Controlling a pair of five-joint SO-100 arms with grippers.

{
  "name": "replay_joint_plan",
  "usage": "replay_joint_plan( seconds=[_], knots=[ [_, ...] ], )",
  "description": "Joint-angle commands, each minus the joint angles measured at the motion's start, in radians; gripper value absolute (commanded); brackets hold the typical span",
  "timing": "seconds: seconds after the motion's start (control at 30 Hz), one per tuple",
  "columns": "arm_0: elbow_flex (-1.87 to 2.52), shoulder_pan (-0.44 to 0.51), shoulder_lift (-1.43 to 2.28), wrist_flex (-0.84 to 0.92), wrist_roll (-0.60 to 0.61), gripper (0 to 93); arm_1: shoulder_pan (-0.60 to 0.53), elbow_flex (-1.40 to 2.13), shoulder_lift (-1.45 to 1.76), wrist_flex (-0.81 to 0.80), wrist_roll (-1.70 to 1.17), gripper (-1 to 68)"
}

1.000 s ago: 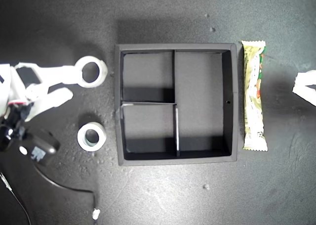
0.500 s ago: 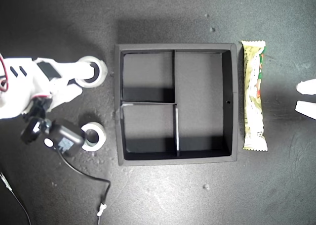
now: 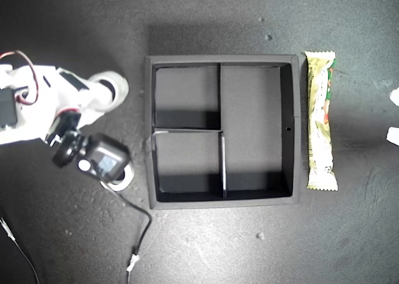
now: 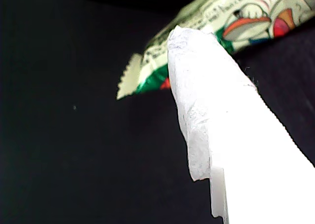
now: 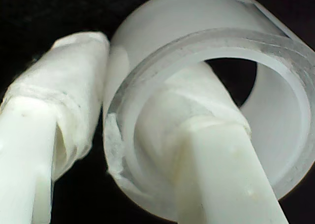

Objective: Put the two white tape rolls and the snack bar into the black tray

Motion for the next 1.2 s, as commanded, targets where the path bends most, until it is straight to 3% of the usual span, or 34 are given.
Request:
replay_joint_plan(
  seconds=[0.0,0.27,0.77,0.87,1.03,1.17],
  knots=[
    [-0.218,0.0,0.058,0.152,0.032,0.1,0.0,-0.21,-0.287,0.118,-0.385,23.1],
    [-0.637,0.06,-0.011,0.339,0.063,0.1,-0.029,-0.4,-0.756,0.167,-0.552,24.5],
    [-0.712,0.204,-0.195,0.261,-0.028,0.1,-0.028,-0.666,-1.183,0.153,-0.58,25.4],
    [-0.712,0.207,-0.209,0.261,-0.028,0.1,-0.021,-0.727,-1.181,0.236,-0.379,26.0],
    [-0.706,0.212,-0.189,0.265,-0.018,0.1,-0.032,-0.934,-1.158,0.494,0.207,24.5],
    [-0.698,0.21,-0.181,0.268,-0.018,0.1,-0.038,-0.982,-1.157,0.592,0.603,22.4]
  ],
)
